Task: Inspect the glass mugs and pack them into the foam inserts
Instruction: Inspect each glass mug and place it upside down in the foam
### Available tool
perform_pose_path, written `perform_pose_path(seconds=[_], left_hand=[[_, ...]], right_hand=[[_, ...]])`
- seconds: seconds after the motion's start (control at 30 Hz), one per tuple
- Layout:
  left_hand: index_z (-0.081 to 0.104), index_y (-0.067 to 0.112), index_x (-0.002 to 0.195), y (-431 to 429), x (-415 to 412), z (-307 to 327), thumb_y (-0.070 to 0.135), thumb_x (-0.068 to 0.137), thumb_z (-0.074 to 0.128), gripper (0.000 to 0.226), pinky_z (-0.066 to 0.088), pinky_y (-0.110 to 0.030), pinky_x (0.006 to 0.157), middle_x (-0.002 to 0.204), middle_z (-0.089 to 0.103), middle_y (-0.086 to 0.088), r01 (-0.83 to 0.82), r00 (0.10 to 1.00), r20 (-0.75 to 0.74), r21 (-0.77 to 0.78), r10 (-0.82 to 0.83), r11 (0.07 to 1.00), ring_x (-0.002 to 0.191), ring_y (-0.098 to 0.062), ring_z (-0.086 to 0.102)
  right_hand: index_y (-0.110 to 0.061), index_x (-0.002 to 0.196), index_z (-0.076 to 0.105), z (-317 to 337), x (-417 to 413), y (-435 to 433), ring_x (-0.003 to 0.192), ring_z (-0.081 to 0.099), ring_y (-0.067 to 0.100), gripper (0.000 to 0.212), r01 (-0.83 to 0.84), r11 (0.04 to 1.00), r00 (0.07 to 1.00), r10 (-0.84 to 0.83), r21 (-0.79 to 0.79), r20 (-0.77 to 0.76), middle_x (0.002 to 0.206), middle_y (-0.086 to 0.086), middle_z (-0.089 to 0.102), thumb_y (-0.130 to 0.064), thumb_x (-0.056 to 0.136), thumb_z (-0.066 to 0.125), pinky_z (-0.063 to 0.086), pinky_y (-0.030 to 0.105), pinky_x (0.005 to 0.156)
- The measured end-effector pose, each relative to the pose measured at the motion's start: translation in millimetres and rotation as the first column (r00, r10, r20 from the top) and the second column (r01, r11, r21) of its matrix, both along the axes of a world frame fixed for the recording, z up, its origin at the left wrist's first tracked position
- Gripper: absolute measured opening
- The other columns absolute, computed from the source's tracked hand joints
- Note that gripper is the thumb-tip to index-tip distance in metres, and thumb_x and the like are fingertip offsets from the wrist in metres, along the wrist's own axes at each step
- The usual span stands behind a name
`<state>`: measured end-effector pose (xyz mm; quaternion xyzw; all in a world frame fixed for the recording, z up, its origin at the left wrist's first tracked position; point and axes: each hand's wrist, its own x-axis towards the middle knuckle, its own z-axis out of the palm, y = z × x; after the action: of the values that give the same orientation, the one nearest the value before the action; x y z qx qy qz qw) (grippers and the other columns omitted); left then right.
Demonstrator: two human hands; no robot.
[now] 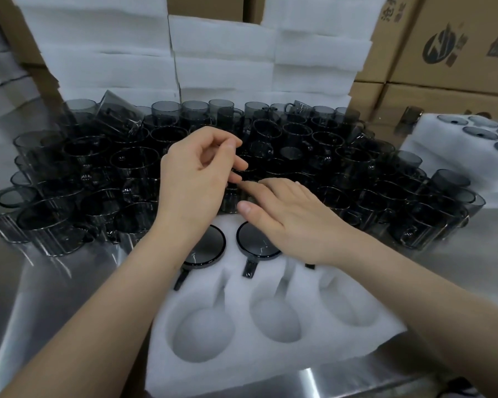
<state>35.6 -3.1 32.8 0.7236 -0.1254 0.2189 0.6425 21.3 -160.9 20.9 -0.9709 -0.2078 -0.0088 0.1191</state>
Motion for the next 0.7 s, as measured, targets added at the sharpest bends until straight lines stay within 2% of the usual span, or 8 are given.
perform_pose_path(seconds=[0.1,0.17,0.23,0.27,0.33,0.4,0.47,0.7], left_hand=[[0.069,0.014,0.092,0,1,0,0.013,0.097,0.053,0.016,0.050,-0.019,0.059,0.072,0.072,-0.001,0.005,1.000,-0.019,-0.001,-0.005,1.000,0.063,-0.016,0.069],[0.069,0.016,0.092,1,1,-1,0.014,0.097,0.053,0.016,0.050,-0.020,0.058,0.072,0.072,0.000,0.010,1.000,-0.022,-0.001,-0.010,1.000,0.064,-0.017,0.070],[0.068,0.017,0.092,1,0,-1,0.015,0.097,0.053,0.017,0.050,-0.021,0.058,0.072,0.072,0.001,0.024,0.999,-0.025,0.011,-0.023,1.000,0.064,-0.017,0.070],[0.068,0.018,0.091,1,-1,0,0.014,0.098,0.053,0.017,0.050,-0.021,0.058,0.072,0.072,0.002,0.030,0.999,-0.026,0.017,-0.030,0.999,0.064,-0.017,0.069],[0.068,0.019,0.090,1,-1,0,0.014,0.098,0.053,0.018,0.050,-0.021,0.057,0.071,0.072,0.002,0.036,0.999,-0.028,0.029,-0.035,0.999,0.063,-0.017,0.069],[0.068,0.019,0.090,1,-2,1,0.013,0.098,0.053,0.018,0.051,-0.021,0.058,0.070,0.072,0.002,0.040,0.999,-0.030,0.040,-0.038,0.998,0.062,-0.017,0.068],[0.068,0.018,0.089,1,-2,1,0.013,0.098,0.053,0.018,0.051,-0.021,0.058,0.071,0.072,0.001,0.049,0.998,-0.033,0.058,-0.047,0.997,0.062,-0.017,0.069],[0.069,0.020,0.085,0,-5,0,0.010,0.096,0.055,0.020,0.050,-0.018,0.061,0.072,0.072,0.001,0.077,0.997,-0.022,0.139,-0.075,0.987,0.065,-0.015,0.069]], right_hand=[[-0.021,0.136,0.052,5,3,-1,0.122,0.046,0.008,0.047,-0.041,0.940,0.999,0.028,0.339,0.043,0.130,-0.001,0.058,-0.046,0.102,0.031,0.033,0.033,0.106],[-0.021,0.112,0.069,11,5,-6,0.101,0.057,0.005,0.028,0.029,0.773,0.985,-0.130,0.634,0.113,0.107,-0.006,0.069,-0.028,0.100,0.045,0.042,0.028,0.095],[-0.026,0.097,0.072,22,12,-17,0.087,0.061,0.009,0.024,0.114,0.641,0.911,-0.372,0.759,0.177,0.092,-0.008,0.072,-0.020,0.094,0.049,0.046,0.030,0.088],[-0.026,0.097,0.072,29,18,-25,0.087,0.061,0.011,0.023,0.169,0.658,0.852,-0.472,0.734,0.226,0.092,-0.007,0.071,-0.020,0.091,0.050,0.047,0.032,0.088],[-0.024,0.115,0.068,43,32,-42,0.109,0.055,0.024,0.032,0.403,0.765,0.749,-0.591,0.502,0.299,0.114,0.003,0.067,-0.027,0.087,0.054,0.041,0.039,0.099],[-0.025,0.135,0.052,52,43,-57,0.126,0.040,0.038,0.052,0.617,0.766,0.729,-0.643,0.184,0.234,0.135,0.012,0.054,-0.039,0.086,0.058,0.030,0.047,0.104],[-0.027,0.143,0.041,53,47,-64,0.131,0.034,0.039,0.064,0.649,0.761,0.755,-0.641,-0.012,0.138,0.139,0.014,0.048,-0.046,0.085,0.061,0.026,0.049,0.104],[-0.026,0.146,0.036,49,53,-76,0.130,0.032,0.039,0.068,0.550,0.834,0.831,-0.552,0.045,0.071,0.135,0.016,0.052,-0.016,0.086,0.066,0.034,0.043,0.093]])
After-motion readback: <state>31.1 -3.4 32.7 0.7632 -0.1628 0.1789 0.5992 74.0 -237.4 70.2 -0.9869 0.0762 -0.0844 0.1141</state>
